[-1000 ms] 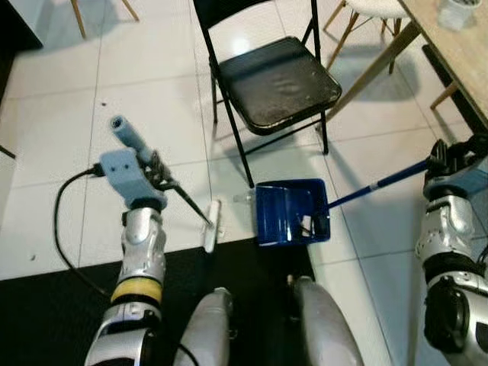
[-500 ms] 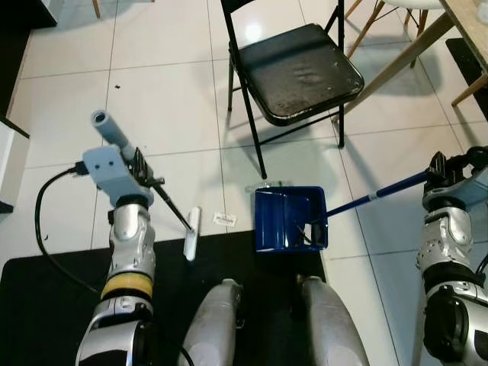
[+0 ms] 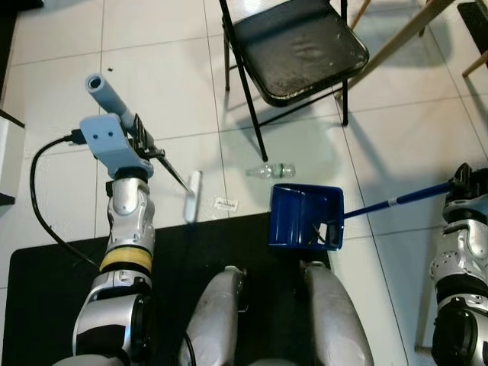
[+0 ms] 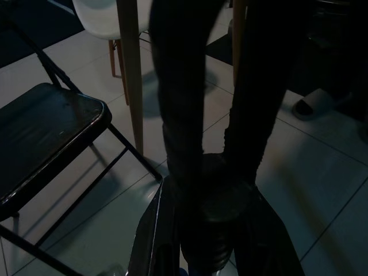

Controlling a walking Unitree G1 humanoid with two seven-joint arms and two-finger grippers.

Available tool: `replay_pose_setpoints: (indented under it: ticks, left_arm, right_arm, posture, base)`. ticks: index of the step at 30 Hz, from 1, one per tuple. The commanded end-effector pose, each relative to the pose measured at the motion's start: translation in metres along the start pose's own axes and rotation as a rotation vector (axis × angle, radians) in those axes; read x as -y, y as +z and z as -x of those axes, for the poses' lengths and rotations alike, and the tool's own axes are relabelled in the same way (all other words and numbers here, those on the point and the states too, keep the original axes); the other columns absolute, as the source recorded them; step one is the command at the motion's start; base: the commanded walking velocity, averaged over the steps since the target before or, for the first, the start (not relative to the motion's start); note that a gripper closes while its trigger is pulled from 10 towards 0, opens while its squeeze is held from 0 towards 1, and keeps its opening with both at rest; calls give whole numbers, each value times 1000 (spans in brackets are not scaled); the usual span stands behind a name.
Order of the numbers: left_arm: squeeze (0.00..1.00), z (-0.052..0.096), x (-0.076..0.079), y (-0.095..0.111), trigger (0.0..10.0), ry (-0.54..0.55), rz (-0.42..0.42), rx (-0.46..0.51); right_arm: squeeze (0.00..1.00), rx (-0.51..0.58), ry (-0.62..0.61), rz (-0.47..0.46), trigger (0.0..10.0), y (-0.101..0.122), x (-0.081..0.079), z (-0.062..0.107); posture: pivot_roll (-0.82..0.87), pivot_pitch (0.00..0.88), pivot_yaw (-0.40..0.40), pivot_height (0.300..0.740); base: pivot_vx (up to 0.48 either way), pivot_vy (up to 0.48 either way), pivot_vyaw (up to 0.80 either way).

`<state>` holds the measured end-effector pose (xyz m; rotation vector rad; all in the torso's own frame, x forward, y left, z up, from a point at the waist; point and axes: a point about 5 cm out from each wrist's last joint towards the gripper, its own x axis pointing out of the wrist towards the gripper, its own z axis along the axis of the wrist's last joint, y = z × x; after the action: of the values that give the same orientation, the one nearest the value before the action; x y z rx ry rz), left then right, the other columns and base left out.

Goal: Sweep floor

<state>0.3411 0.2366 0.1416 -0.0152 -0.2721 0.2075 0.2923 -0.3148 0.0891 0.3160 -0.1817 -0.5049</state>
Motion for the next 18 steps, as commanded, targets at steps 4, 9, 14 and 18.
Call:
replay_pose_setpoints:
  ticks: [4,9,14,18]
  left_arm:
    - [0,-3,-14,5,10000,31,-49,25]
    - [0,-7,-16,9,10000,36,-68,32]
    - [0,-9,-16,8,10000,39,-95,8]
    - [0,-11,-15,9,10000,45,-102,7]
  right_arm:
    - [0,19,-15,-41,10000,3,0,-2]
    - [0,-3,5,-21,10000,4,-10,-8]
    - [0,-20,-9,3,10000,5,-12,-12]
    - [0,-21,24,39,10000,9,-23,-19]
  posture:
    - [24,430,51,740]
    - [42,471,44,740]
    - [52,492,45,740]
    - [61,519,44,740]
  base:
    - [0,0,0]
    - [0,0,0]
    - [0,0,0]
    - [0,0,0]
